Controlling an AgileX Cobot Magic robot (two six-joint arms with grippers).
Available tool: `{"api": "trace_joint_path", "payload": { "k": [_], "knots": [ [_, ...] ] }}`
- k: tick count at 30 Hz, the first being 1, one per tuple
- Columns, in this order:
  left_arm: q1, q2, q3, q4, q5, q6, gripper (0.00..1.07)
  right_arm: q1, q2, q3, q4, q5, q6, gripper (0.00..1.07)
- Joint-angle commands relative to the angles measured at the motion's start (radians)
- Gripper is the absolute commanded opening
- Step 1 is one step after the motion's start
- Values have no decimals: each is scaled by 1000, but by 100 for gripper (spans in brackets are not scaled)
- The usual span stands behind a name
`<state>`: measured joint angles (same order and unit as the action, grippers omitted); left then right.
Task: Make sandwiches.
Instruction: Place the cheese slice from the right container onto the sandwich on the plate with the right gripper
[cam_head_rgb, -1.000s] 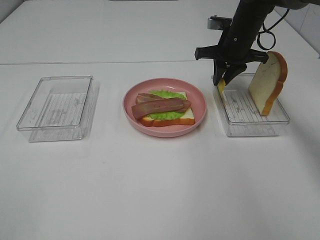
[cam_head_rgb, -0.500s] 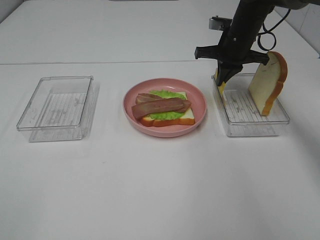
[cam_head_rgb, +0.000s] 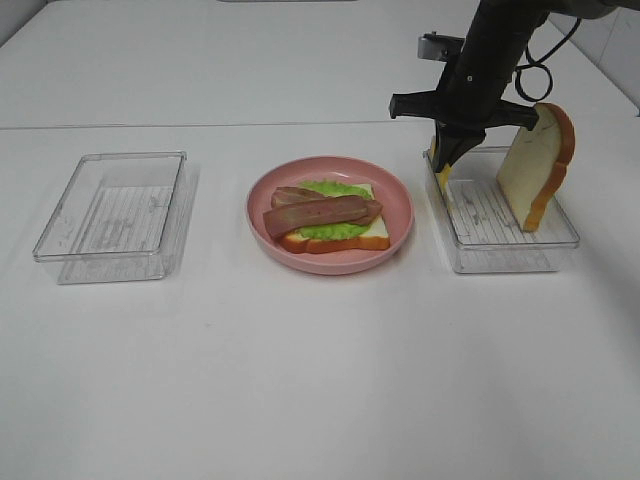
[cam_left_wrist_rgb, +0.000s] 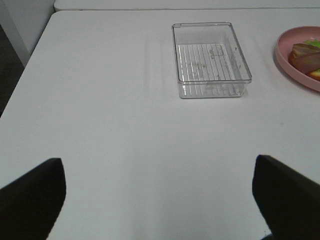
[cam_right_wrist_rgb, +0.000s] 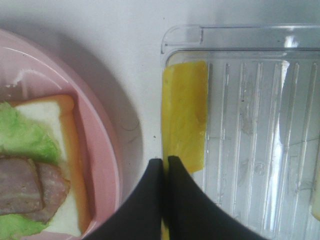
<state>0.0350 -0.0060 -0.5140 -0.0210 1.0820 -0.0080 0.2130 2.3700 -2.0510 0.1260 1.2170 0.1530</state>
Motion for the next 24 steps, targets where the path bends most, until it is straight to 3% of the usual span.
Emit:
{"api": "trace_joint_path", "payload": {
  "k": [1,10,15,18,19,20,22,24],
  "knots": [
    [4,-17,0,-7,-6,0,95,0,-29,-6,2,16,6,0],
    [4,-17,0,-7,-6,0,95,0,-153,-6,10,67,1,0],
    [4,-17,0,-7,-6,0,95,0,-235,8,108,75,-54,0],
    [4,-17,0,-7,-6,0,95,0,-297,67,216,34,-109,0],
    [4,-17,0,-7,-6,0,95,0,-348,142,292,-22,-153,0],
    [4,-17,0,-7,-6,0,95,0,-348,142,292,-22,-153,0],
    [4,-17,0,-7,-6,0,95,0,-433,305,448,-133,-267,0],
    [4,-17,0,-8,-6,0,95,1,-449,343,502,-150,-301,0]
  ]
}}
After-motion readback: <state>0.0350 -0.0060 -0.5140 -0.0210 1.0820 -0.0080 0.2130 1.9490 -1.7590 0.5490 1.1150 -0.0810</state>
